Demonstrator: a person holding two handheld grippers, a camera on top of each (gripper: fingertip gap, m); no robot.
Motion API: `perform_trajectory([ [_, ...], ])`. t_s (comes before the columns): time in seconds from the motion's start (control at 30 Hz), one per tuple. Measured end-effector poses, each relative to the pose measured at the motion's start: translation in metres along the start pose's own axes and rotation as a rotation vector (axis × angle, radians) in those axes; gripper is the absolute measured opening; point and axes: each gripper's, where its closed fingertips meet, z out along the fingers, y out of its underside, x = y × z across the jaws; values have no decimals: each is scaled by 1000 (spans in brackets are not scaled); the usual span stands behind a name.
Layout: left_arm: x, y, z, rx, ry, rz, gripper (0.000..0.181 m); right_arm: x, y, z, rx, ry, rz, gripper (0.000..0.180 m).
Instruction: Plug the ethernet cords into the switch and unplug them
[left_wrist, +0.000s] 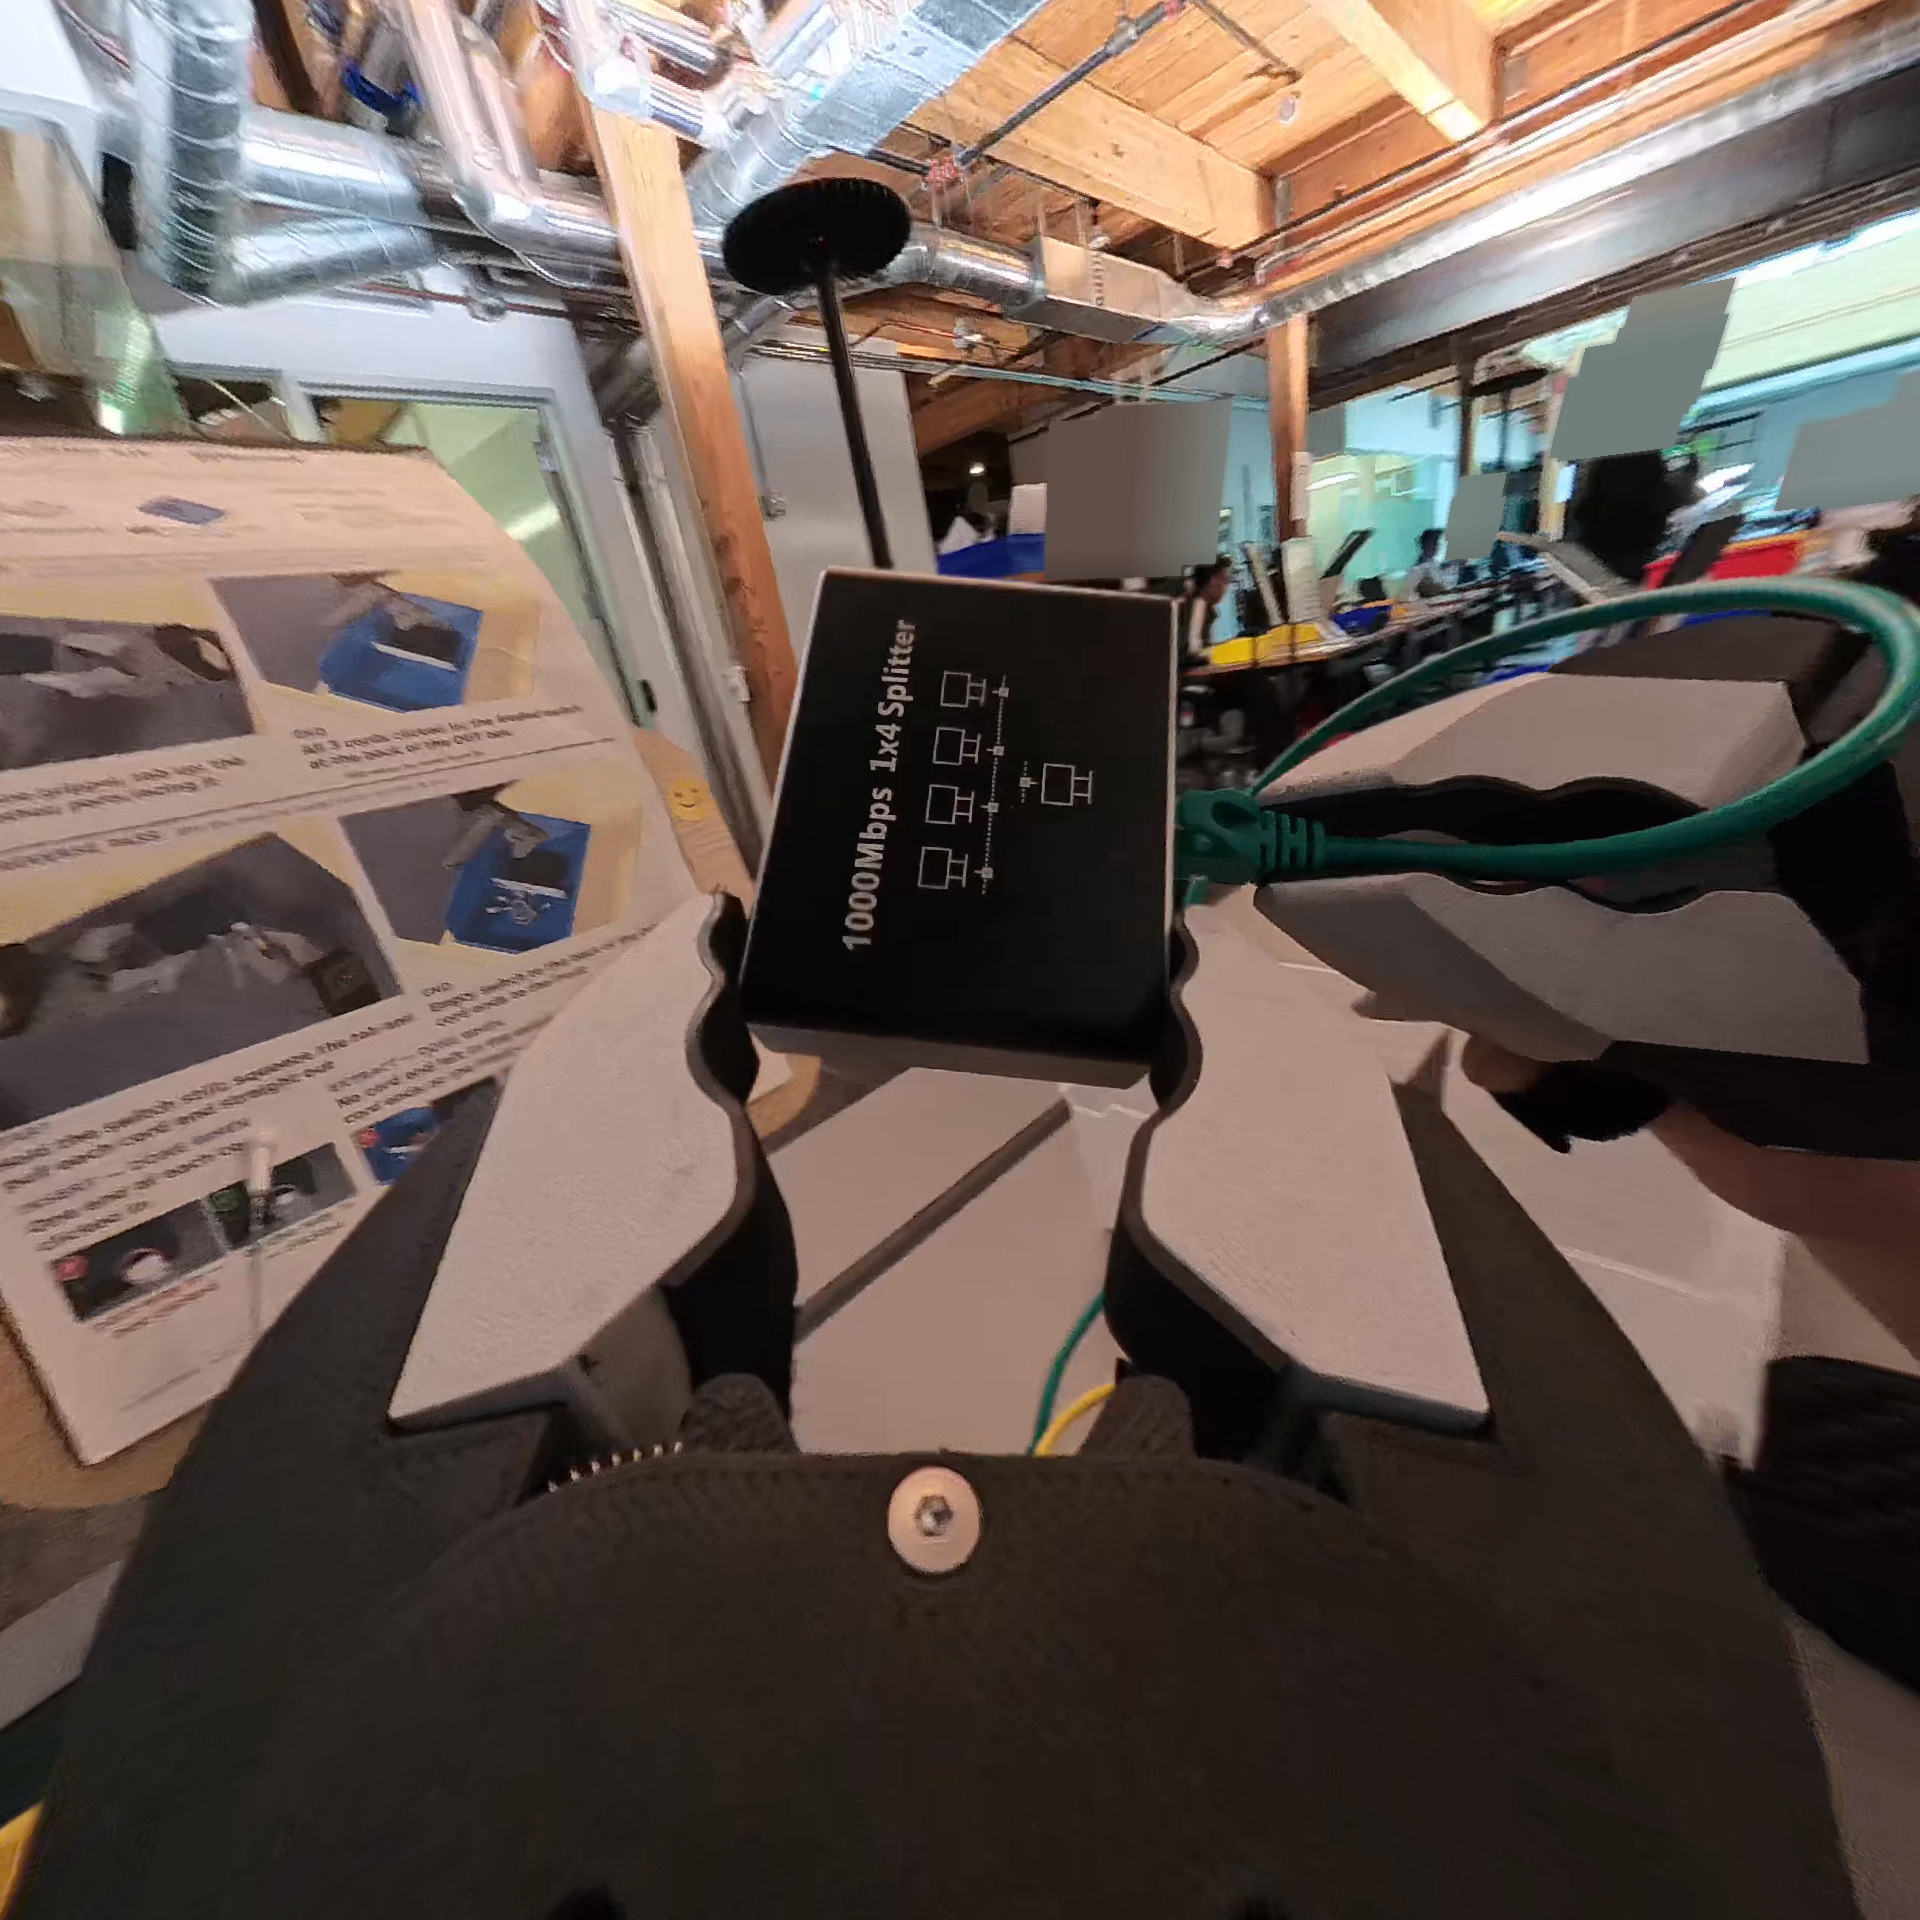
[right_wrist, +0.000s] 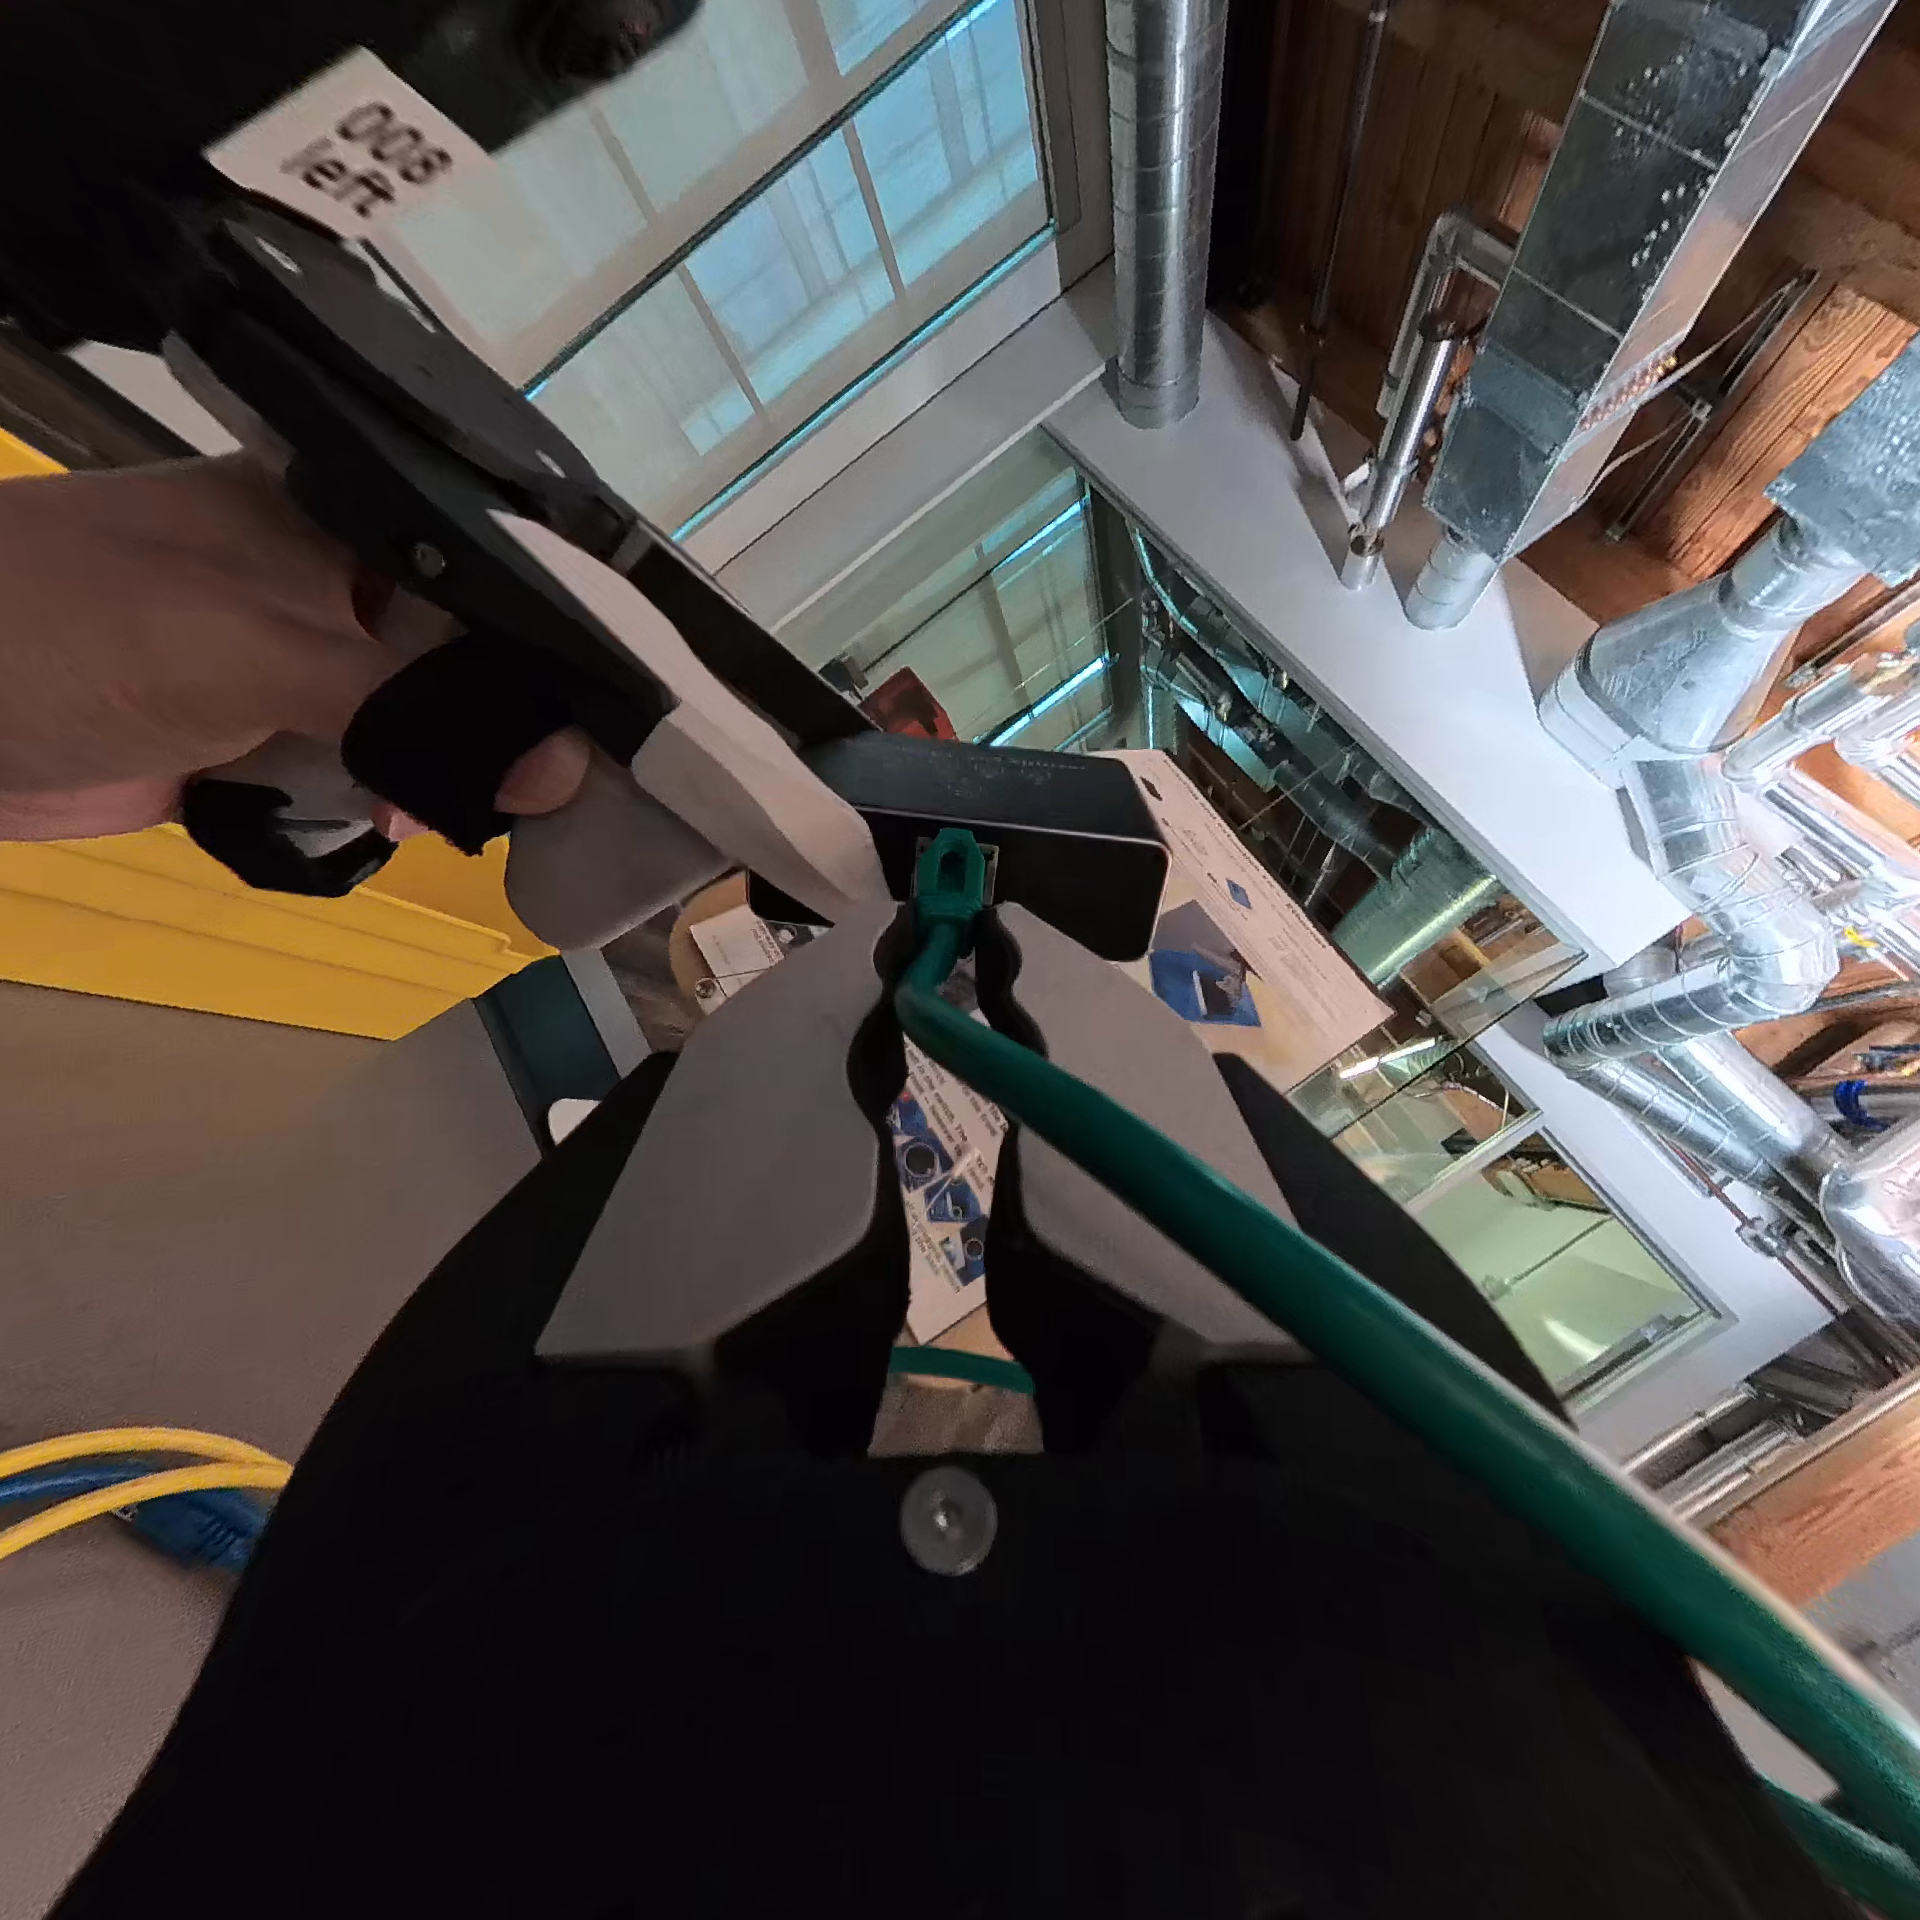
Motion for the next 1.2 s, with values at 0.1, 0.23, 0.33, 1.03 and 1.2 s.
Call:
perform_trajectory([
  [0.1, -4, -1, 0, -23, -22, 63, 75, -1, 4, 2, 18, -2, 9, 11],
  [0.23, -16, 2, -8, -60, -63, 106, 75, -12, 7, 9, 51, -30, 131, 14],
  [0.33, -33, 5, -20, -100, -148, 157, 75, -21, 8, 13, 88, -43, 257, 18],
  [1.03, -16, 107, -164, -590, -103, 82, 75, -121, 104, -131, -480, -517, 1067, 26],
  [1.2, -6, 126, -191, -659, -101, 68, 75, -171, 109, -146, -784, -692, 892, 26],
])
